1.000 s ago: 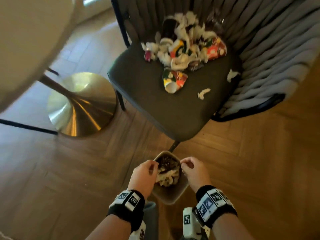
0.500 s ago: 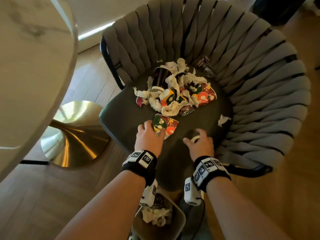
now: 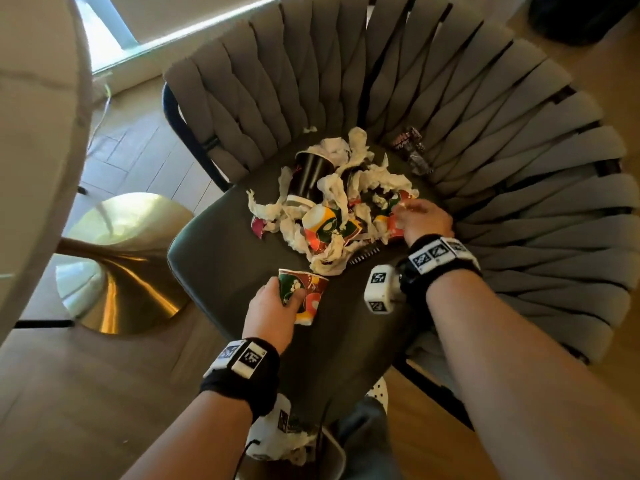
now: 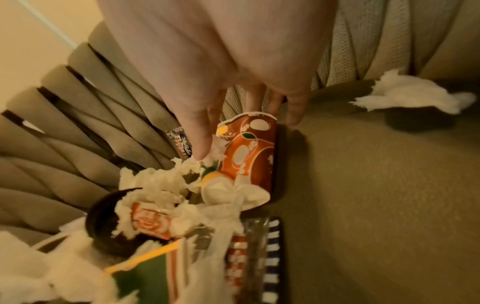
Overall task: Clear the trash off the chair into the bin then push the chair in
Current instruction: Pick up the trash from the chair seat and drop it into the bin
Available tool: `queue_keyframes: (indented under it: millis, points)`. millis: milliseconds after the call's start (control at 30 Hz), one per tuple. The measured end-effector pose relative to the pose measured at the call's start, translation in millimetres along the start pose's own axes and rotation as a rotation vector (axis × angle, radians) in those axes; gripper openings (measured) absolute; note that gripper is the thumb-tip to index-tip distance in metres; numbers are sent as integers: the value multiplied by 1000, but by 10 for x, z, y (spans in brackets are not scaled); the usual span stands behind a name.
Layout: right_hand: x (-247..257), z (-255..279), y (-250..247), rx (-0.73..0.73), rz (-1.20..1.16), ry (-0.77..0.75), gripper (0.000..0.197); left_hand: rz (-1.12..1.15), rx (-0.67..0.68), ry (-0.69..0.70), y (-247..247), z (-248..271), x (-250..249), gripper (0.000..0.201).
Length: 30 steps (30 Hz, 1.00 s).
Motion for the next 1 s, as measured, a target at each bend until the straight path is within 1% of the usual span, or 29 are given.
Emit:
queue_keyframes:
  millis: [33,100,167,233,333,400,467,600,667,733,800,867,933,1000]
  points:
    - [10,-63,64,41,37,-13,17,4,-2,-7,-45,17,31,31]
    - [9,-16,87,85,59,-40,19,42,-15,-19,-128,61,98,34]
    - [-34,75,33,66,71,-82,21,90,-31,-23,-194,112,163,36]
    - [-92,236,-54,31,89,-139,19,136,-65,-27,-254,195,216,34]
    - [-214,596,-194,-26,70,-214,11,191,-146,16,-357,384,275,28]
    - [-314,934,-316,-60,55,-288,12,212,-185,39,-422,561,346,25]
    - [-485,1324,-439,-91,48,-359,14,214,-187,50,-449,757,468,26]
    - [-1134,2049,-567,-81,43,-433,16,191,-145,106,-415,1208,814,27]
    - [-1578,2364,-570,-45,65,-445,13,168,-91,109,-309,1453,1070,23]
    - [-2054,2619,-491,16,119,-419,14,158,-29,106,-172,1658,1351,18]
    - [-2573,2778,-318,50,233,-391,17,141,15,97,-2,1818,1641,19]
    - [-3118,2852,-45,132,357,-350,18,83,79,70,244,1973,1963,21]
    - [-3615,2858,260,238,442,-295,18,17,129,34,516,2099,2269,20]
    - [-3960,2787,543,300,505,-277,21,-57,138,8,790,2127,2536,23]
Point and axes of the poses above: each hand's wrist, its own z-axis away from the middle knuckle, its own y-axis out of the palm, x = y × z, the point moved 7 cm from there along -z, towards the middle knuckle, and after that the axes turned 7 degrees about y, right-handed, at the moved point
